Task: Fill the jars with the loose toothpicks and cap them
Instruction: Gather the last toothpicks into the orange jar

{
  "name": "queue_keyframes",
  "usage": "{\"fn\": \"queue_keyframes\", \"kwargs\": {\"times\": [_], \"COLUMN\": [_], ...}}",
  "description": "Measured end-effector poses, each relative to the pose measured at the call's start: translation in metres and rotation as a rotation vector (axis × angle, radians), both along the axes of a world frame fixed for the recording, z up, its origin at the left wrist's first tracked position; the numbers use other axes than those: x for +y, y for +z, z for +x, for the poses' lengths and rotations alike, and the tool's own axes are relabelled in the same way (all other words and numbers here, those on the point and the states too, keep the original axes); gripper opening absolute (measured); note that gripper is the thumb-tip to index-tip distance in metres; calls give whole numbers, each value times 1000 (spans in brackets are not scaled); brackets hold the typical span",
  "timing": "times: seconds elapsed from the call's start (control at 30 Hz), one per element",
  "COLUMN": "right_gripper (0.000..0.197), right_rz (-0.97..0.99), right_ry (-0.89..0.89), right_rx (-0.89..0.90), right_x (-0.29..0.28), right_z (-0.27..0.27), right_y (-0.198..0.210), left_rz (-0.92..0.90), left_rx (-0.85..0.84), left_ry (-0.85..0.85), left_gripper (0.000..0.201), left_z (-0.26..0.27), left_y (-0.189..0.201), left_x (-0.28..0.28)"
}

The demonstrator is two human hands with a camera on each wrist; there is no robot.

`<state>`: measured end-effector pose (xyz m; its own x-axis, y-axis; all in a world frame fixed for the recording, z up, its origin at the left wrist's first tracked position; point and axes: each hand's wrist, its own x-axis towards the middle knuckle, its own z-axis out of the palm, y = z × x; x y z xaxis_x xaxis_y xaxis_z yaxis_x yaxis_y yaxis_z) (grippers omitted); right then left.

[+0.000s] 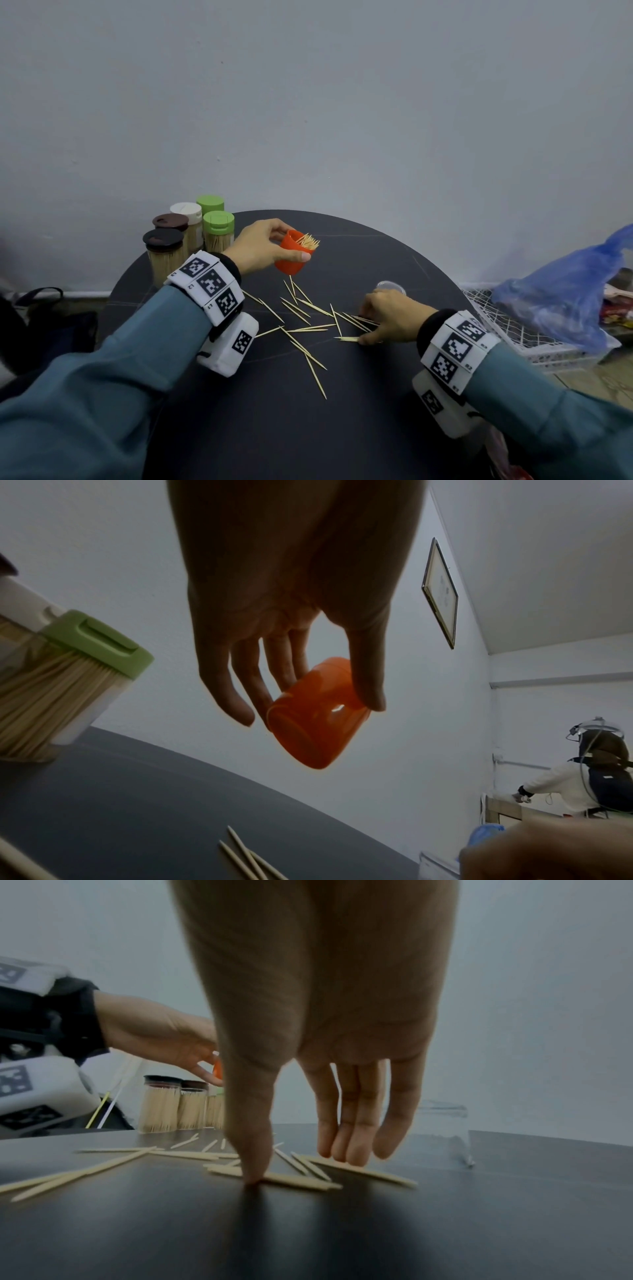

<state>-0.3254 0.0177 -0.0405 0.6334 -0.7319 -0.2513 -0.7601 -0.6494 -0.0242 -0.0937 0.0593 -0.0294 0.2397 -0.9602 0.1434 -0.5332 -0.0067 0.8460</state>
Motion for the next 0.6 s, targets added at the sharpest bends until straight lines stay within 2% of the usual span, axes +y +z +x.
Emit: {"fn": "queue_keyframes", "kwargs": {"times": [0.13, 0.27, 0.6], "right_gripper": [27, 15, 15], "right_rz": [56, 35, -25], "right_ry": [-21, -18, -10], "right_rx": [-109, -128, -60], "right_x": [-2, -5, -4], "right_z": [4, 10, 17], "right_y": [-3, -4, -8], "left_rz": [3, 8, 25], "left_rx": [-15, -19, -56], "left_ry": [0, -7, -5], "left_gripper": [57, 56, 59], "left_z": [-1, -1, 0], "left_y": [0, 0, -1], "left_x": [1, 1, 2]}}
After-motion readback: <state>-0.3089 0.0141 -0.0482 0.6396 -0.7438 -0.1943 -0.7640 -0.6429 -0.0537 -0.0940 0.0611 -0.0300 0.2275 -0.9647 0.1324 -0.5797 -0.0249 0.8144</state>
